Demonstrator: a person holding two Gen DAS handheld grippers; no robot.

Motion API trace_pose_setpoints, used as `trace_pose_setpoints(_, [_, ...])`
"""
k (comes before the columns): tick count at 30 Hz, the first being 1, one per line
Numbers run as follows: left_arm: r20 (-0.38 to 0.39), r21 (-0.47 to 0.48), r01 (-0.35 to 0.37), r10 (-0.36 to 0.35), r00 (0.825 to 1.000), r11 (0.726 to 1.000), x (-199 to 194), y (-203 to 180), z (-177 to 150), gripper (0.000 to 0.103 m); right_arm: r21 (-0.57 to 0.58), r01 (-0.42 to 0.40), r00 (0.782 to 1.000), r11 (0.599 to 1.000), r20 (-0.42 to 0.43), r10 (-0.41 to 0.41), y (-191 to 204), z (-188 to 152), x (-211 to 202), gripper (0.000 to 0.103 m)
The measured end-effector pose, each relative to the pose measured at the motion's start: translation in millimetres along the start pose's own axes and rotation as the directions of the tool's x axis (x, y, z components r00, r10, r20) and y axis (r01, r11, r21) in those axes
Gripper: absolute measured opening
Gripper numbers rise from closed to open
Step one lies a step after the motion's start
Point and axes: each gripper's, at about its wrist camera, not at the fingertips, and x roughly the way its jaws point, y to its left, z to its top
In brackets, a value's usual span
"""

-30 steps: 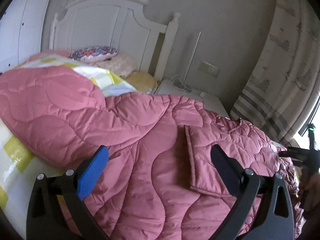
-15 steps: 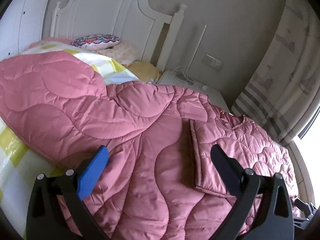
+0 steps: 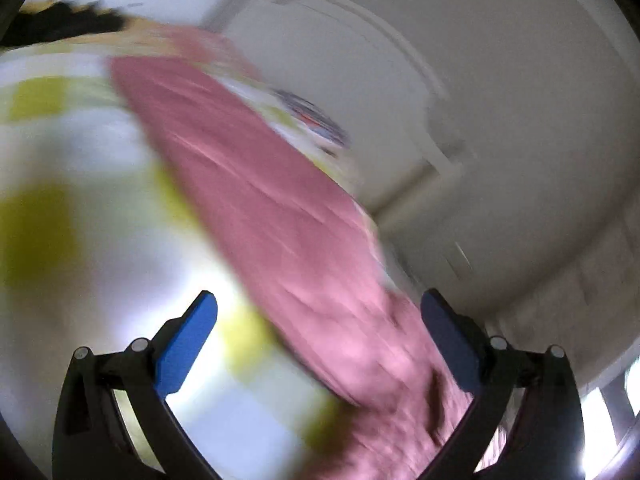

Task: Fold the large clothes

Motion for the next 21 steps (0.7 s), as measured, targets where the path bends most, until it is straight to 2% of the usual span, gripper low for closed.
trace_pose_setpoints(2, [0.018,-0.099,-0.042,0.044,0.999,0.994,3.2,37.1,37.6,0.100,0.009,-0.009,1.000,1.000,0.000,0.009,-1.5,-2.0,0.6,0.094])
trace_pose_setpoints(4, [0.006,-0.142,-0.058,0.060,0.998,0.988,14.9,56.6,65.9,0.100,0.013,-0.013,1.000,1.000,0.000,0.013,0.8,-1.6,1.4,0.094])
trace_pose_setpoints(7, [-0.058,-0.111,-0.097,0.091,0.994,0.989,46.5,58.0,103.4,0.099,0.014,-0.015,1.000,1.000,0.000,0.015,0.7,-1.4,1.0,0.095])
trace_pose_setpoints(8, [-0.066,-0.099,-0.110,0.104,0.992,0.989,52.6,55.7,108.9,0.077,0.015,-0.017,1.000,1.000,0.000,0.017,0.5,-1.6,0.8,0.095])
trace_pose_setpoints(9, [-0.084,-0.082,-0.111,0.104,0.991,0.990,62.0,50.1,116.3,0.048,0.019,-0.022,1.000,1.000,0.002,0.022,-0.2,-1.9,0.4,0.095])
trace_pose_setpoints(10, [-0.111,-0.082,-0.109,0.100,0.989,0.991,66.9,47.2,118.3,0.006,0.023,-0.029,1.000,0.999,0.004,0.029,-1.2,-2.1,0.0,0.095])
trace_pose_setpoints(11, [-0.112,-0.096,-0.103,0.092,0.989,0.990,67.1,38.2,119.2,0.006,0.028,-0.036,0.999,0.999,0.005,0.036,-2.4,-2.2,-0.2,0.095])
trace_pose_setpoints(14, [0.009,-0.030,-0.015,0.016,1.000,0.999,41.0,-5.2,111.5,0.006,0.041,-0.052,0.999,0.998,0.006,0.052,-5.8,-2.8,-0.7,0.095])
trace_pose_setpoints(16, [0.046,0.074,0.102,-0.106,0.993,0.992,18.3,-57.9,91.3,0.006,0.043,-0.055,0.998,0.998,0.007,0.055,-6.3,-2.8,-0.8,0.095])
trace_pose_setpoints(19, [-0.001,0.234,0.255,-0.262,0.965,0.938,-3.3,-132.5,48.1,0.006,0.044,-0.056,0.998,0.997,0.007,0.056,-6.1,-2.9,-0.6,0.095])
trace_pose_setpoints(20, [-0.033,0.295,0.302,-0.306,0.952,0.907,-9.0,-158.4,29.9,0.006,0.046,-0.059,0.998,0.997,0.008,0.058,-6.9,-3.0,-0.7,0.095])
trace_pose_setpoints(21, [-0.081,0.369,0.354,-0.350,0.933,0.859,-13.7,-188.9,4.7,0.006,0.048,-0.061,0.998,0.997,0.009,0.060,-7.0,-2.9,-0.7,0.095])
